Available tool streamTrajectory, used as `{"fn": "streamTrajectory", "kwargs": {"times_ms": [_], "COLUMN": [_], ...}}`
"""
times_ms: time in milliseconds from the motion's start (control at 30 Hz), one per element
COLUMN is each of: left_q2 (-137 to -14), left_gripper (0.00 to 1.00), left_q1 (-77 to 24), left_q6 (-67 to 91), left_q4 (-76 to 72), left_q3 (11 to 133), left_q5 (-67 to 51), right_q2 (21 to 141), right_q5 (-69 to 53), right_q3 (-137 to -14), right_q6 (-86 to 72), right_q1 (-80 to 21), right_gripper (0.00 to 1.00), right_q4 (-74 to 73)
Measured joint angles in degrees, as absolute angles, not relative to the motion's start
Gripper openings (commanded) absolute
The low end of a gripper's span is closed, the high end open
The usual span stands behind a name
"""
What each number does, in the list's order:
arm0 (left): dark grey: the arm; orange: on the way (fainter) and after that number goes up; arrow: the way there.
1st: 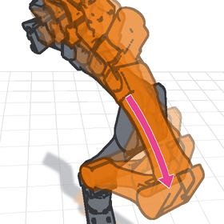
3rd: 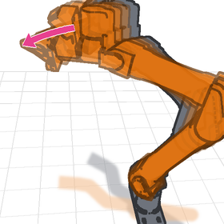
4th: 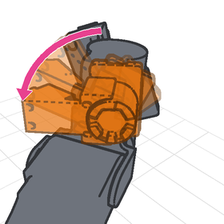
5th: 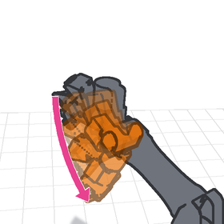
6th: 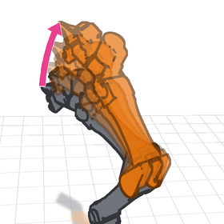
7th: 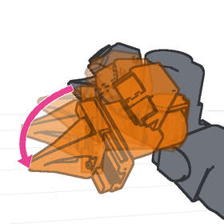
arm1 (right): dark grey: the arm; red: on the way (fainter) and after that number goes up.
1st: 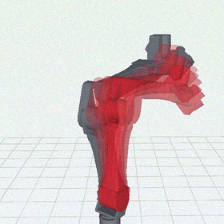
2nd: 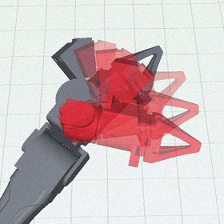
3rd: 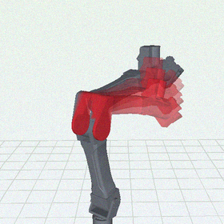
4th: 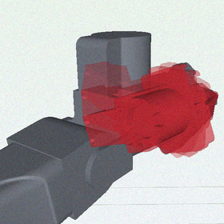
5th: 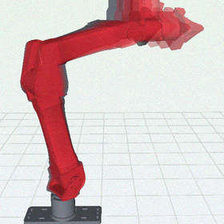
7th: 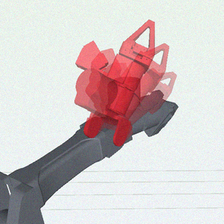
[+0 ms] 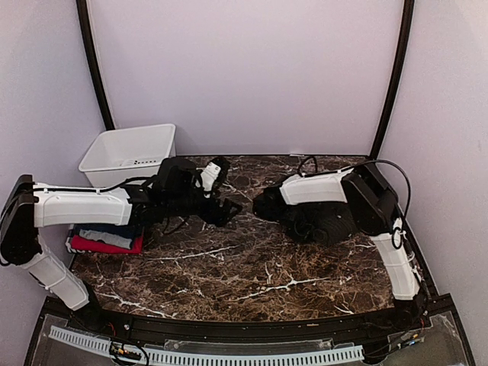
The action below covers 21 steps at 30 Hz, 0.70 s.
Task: Fold and stack the mixed laundry pile
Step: Turn over the square-folded shirt at the center of the board.
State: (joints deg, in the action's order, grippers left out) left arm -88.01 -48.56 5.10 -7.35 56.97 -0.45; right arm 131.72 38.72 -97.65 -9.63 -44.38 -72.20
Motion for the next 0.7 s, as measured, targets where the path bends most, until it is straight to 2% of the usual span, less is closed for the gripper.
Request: {"fn": "streamTrajectory", "kwargs": {"times_ms": [167, 200, 233, 333, 500, 600, 700], "left_q2": [-81.10, -79.57, -78.17, -74.43, -69.84, -69.58, -71.70], "left_gripper": [0.88, 0.88, 0.88, 0.91, 0.94, 0.94, 0.92], "left_q1": [-41.87, -41.43, -41.34, -41.01, -38.92, -37.43, -36.73], "left_q6": [12.14, 13.32, 14.37, 17.26, 21.96, 24.27, 25.63], "left_q4": [-5.17, -4.64, -4.10, -2.92, -1.76, -0.73, -0.34], "left_q3": [53.82, 53.45, 53.17, 52.51, 52.01, 52.01, 52.16], "left_q5": [-1.32, -1.23, -1.19, -0.60, 0.54, 1.04, -0.38], "right_q2": [134.10, 134.50, 134.87, 135.31, 132.22, 126.34, 115.46], "right_q5": [32.84, 31.62, 30.57, 27.77, 18.70, 12.36, 5.65], "right_q3": [-104.73, -106.04, -107.20, -109.60, -111.46, -110.39, -105.60], "right_q6": [-13.21, -13.82, -14.31, -16.01, -17.04, -16.34, -15.11], "right_q1": [-54.08, -54.89, -55.55, -57.25, -59.42, -60.12, -58.83], "right_gripper": [0.00, 0.06, 0.20, 0.54, 0.79, 0.81, 0.79], "right_q4": [-75.70, -75.68, -75.72, -75.75, -71.77, -66.30, -57.84]}}
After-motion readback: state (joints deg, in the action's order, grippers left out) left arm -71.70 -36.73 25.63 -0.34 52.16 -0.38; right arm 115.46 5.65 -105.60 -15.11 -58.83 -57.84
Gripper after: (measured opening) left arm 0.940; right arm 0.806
